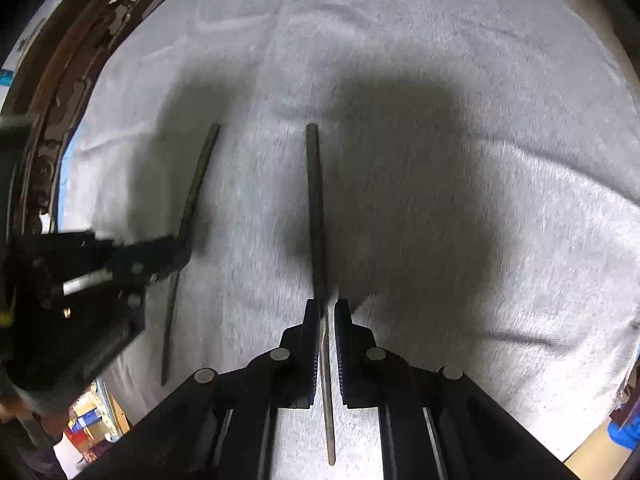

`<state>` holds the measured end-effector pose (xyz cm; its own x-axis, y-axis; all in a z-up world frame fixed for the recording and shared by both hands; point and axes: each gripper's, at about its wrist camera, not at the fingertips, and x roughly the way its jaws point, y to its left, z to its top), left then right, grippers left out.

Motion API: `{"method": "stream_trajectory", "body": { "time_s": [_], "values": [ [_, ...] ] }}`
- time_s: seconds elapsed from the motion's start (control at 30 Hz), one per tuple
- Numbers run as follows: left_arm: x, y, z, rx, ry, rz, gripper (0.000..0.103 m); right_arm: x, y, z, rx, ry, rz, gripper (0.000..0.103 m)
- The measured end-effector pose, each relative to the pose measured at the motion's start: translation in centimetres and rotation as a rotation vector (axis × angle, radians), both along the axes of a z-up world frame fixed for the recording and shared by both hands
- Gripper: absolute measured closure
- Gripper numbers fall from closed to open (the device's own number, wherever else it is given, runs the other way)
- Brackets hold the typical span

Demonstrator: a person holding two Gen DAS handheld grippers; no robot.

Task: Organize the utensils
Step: 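Close the left gripper on the other dark chopstick while the right gripper holds its chopstick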

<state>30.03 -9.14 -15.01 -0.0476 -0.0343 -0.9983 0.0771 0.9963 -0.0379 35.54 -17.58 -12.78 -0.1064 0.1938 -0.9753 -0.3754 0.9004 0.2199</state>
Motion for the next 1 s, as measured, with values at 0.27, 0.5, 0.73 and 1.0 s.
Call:
{"method": "stream_trajectory", "body": {
  "time_s": [0.27, 0.5, 0.73, 1.0],
  "values": [
    [1.1, -1.4, -0.5, 0.022, -0.003, -0.004, 0.096, 0.5, 2.2, 0.0, -0.095, -0.031, 0.056, 0.086],
    [-0.9, -0.8, -0.2, 0.044, -0.008, -0.019, 0.097, 0.0, 0.9, 0.3, -0.092, -0.017, 0.041, 0.096],
    [-4.7, 1.8, 0.9, 0.086, -0.090, 0.032, 0.097, -2.0, -4.8, 2.0, -0.016, -0.034, -0.057, 0.096],
    [-9.8, 4.2, 2.7, 0.101, -0.223, 0.111, 0.097, -6.3, -11.3, 4.2, 0.127, -0.093, -0.194, 0.096]
  ]
}}
